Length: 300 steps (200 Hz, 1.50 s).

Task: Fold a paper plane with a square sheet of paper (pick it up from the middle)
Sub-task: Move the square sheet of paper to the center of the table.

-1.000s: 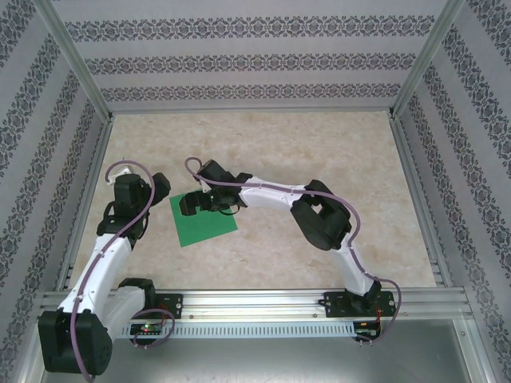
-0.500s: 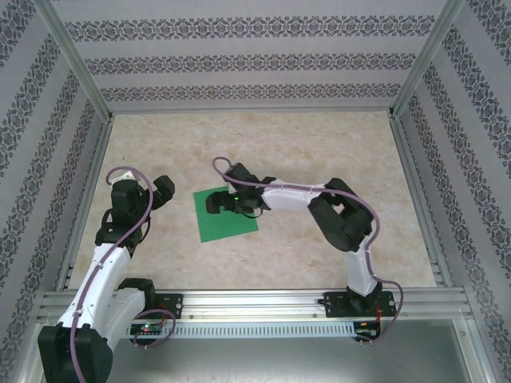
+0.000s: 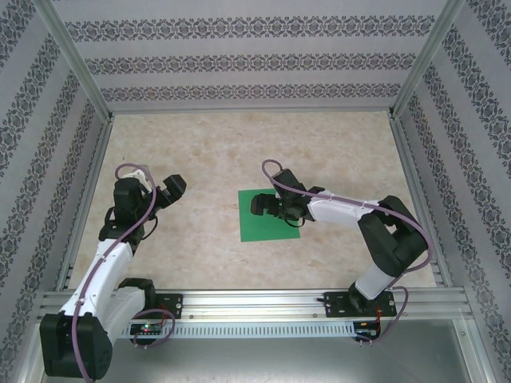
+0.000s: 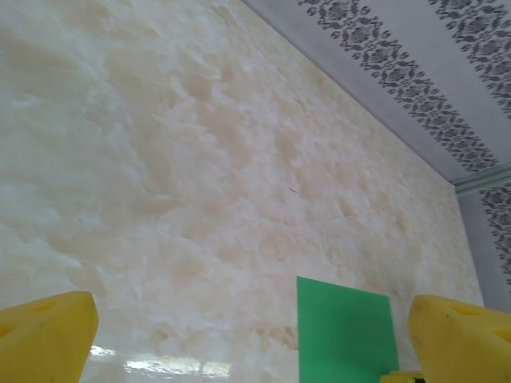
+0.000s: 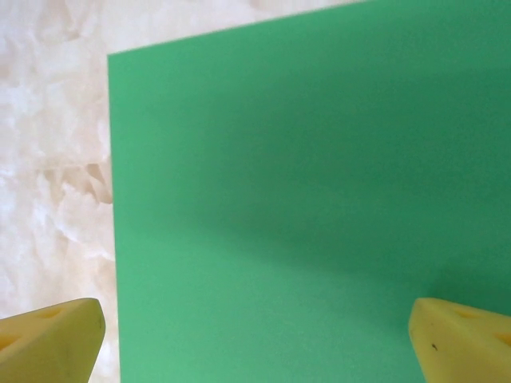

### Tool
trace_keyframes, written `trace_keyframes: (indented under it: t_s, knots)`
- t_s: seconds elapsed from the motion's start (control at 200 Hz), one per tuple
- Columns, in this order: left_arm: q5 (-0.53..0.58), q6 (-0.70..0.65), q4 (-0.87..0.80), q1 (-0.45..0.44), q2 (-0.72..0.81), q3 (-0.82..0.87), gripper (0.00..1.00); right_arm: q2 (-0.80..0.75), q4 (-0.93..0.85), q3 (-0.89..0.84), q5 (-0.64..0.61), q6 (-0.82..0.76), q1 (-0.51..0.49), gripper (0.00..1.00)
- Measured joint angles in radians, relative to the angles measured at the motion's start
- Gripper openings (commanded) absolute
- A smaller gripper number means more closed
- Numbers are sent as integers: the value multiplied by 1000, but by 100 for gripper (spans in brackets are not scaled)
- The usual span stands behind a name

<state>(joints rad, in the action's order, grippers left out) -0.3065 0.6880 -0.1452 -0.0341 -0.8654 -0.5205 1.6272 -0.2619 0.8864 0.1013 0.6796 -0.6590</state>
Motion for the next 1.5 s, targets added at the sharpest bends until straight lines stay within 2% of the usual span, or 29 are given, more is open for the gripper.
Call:
trace_keyframes:
  t_s: [0.19, 0.38, 0.579, 0.859, 0.989, 1.219, 1.319, 1.419, 1.499]
  knots:
    - [-34, 2, -60, -6, 135, 1, 100, -54, -57, 62, -101, 0, 1, 98]
    - [-61, 3, -65, -6, 197, 55, 100, -42, -66, 104, -18, -1, 32, 98]
    - [-77, 1, -66, -6, 159, 92, 100, 80, -86, 162, 60, -9, 31, 92]
    - [-21, -2, -55, -6, 149, 92, 100, 234, -94, 233, 50, 27, 31, 90]
    - [-14, 0, -46, -6, 114, 92, 100, 233, -78, 227, 31, 61, 28, 90]
    - [-73, 23, 55, -8, 34, 92, 100, 166, -15, 129, -45, 158, 11, 88]
    - [-93, 22, 47, -38, -46, 55, 100, 156, -20, 124, -63, 185, -5, 91]
    - [-114, 17, 21, -91, -182, -38, 100, 159, -132, 186, -68, 182, -16, 94]
    - [-119, 15, -27, -111, -230, -92, 100, 159, -240, 285, -76, 154, -21, 98]
